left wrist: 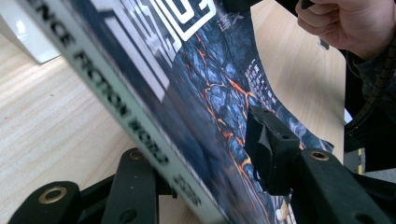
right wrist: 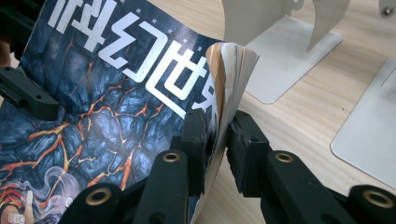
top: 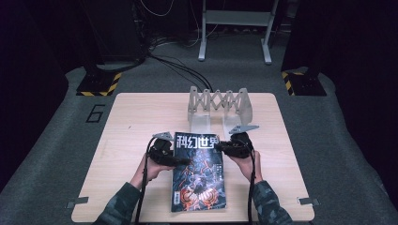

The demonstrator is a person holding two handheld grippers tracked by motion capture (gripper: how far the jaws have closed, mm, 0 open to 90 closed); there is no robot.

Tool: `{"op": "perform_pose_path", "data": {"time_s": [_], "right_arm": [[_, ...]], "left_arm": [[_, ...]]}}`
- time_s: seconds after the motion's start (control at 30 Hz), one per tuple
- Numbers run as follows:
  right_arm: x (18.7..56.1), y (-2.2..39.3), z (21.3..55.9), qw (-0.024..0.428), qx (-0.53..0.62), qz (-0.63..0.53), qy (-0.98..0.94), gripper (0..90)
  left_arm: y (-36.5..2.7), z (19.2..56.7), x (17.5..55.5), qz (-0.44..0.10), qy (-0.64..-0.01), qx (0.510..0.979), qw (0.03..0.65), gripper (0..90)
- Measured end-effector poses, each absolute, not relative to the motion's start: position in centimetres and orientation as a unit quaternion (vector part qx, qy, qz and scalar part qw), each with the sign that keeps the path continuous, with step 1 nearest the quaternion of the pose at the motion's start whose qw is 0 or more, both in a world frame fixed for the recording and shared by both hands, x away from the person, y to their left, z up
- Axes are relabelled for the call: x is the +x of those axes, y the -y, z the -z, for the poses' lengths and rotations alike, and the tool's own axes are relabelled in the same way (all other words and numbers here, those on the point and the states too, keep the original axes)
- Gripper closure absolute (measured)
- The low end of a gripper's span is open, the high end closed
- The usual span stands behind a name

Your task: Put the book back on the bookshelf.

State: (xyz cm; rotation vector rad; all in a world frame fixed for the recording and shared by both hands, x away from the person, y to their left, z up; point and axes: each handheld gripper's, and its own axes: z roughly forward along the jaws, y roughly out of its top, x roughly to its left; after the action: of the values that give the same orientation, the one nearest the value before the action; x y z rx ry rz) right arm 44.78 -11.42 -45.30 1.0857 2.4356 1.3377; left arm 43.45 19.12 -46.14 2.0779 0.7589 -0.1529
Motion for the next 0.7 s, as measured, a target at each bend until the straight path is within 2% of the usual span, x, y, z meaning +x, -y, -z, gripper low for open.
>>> {"op": "perform_pose_path", "data": {"time_s": [0.33, 0.7], "right_arm": [[44.1, 10.9, 44.2, 0.099, 0.345, -0.455, -0.815, 77.1], [43.9, 10.7, 43.3, 0.113, 0.334, -0.456, -0.817, 77.0]], "left_arm": [[-18.9, 45.4, 44.0, 0.062, -0.303, 0.839, 0.448, 61.4], [-18.6, 44.2, 44.1, 0.027, -0.3, 0.841, 0.449, 68.5]]}}
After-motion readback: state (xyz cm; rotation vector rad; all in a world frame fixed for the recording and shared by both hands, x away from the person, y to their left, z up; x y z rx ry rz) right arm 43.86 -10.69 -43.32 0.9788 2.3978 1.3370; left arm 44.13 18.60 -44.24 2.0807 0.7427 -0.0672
